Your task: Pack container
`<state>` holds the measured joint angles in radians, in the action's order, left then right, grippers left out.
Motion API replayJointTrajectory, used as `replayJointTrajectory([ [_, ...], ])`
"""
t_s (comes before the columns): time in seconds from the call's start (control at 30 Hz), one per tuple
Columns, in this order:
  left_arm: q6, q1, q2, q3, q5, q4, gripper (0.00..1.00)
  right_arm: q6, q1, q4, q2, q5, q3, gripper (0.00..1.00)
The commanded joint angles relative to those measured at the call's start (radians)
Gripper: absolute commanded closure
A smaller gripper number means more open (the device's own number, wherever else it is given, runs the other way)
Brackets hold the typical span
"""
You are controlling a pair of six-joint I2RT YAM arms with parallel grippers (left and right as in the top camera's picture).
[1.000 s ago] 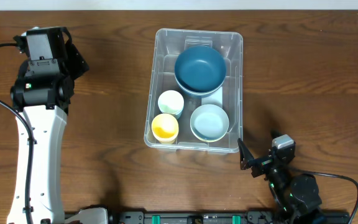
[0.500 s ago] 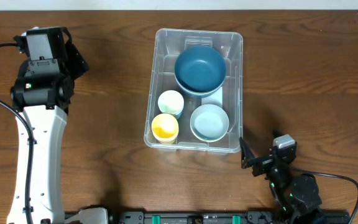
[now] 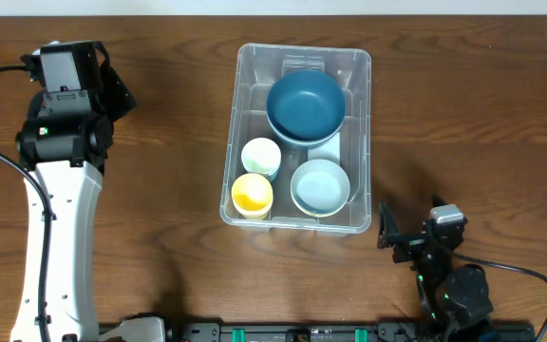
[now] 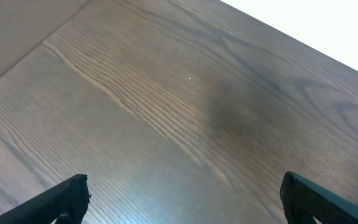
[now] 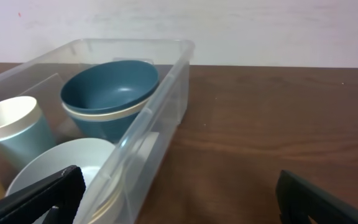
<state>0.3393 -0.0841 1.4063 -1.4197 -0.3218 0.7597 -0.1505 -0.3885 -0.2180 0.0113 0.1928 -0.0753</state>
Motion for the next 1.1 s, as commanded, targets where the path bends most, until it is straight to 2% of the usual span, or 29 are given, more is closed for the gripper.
replayJointTrajectory([
  [0.0, -0.010, -0.005, -0.002, -0.013, -0.021, 0.003, 0.02, 0.010, 0.037, 0.005, 0.000, 0.016, 0.007, 0.01],
  [0.6, -0.010, -0.005, -0.002, -0.013, -0.021, 0.003, 0.02, 0.010, 0.366, 0.005, 0.000, 0.016, 0.007, 0.01],
  [1.07, -0.010, -0.005, -0.002, -0.013, -0.021, 0.003, 0.02, 0.010, 0.389, 0.004, 0.000, 0.016, 0.007, 0.01],
])
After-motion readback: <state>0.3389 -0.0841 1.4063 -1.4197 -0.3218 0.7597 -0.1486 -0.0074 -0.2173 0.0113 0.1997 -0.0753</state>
